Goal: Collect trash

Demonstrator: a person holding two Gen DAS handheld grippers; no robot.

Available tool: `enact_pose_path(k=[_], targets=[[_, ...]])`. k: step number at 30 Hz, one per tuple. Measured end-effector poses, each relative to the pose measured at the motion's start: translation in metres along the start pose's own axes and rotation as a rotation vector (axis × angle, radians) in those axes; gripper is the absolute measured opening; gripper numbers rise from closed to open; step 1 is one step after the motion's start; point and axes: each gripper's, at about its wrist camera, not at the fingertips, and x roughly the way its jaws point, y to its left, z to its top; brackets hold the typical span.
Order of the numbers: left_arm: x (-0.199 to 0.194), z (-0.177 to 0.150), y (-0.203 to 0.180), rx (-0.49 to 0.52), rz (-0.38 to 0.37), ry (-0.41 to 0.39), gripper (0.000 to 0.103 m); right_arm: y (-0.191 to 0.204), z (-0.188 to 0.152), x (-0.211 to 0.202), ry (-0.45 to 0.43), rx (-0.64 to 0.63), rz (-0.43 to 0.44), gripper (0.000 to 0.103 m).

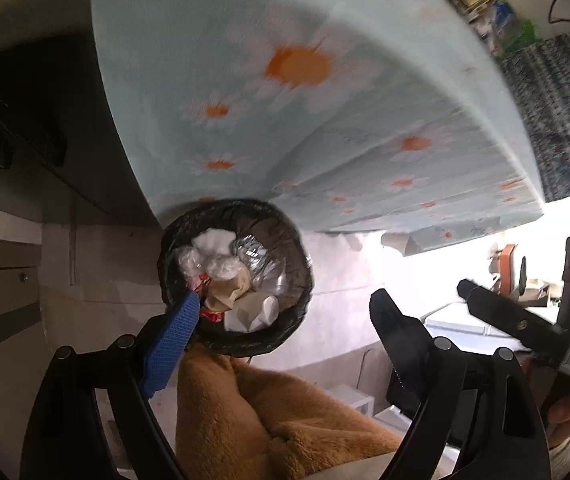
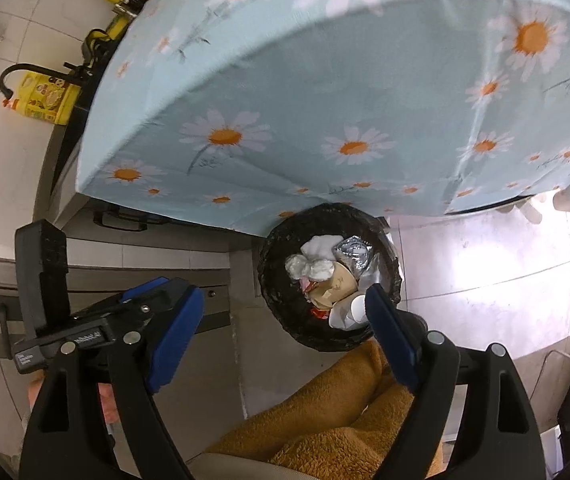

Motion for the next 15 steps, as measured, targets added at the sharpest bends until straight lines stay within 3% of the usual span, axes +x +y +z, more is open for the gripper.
enact_pose_path(k=[4,6,15], targets=[[-0.033,-0.004,-0.02,0.031,-0.003,-0.079,0.085,0.008,-0.007,-0.026,-0.053,-0.062,-0.011,0.085],[-0.05,-0.008,-0.03,0.047,0.003,-0.122,0.085,0.012,-0.012,-0.043,-0.097,-0.09,-0.011,0.093],[-0.098,-0.035,-0.071,0.089,0.017,-0.213,0.085,0.03,-0.026,-0.119,-0.273,-0.222,0.018,0.094]])
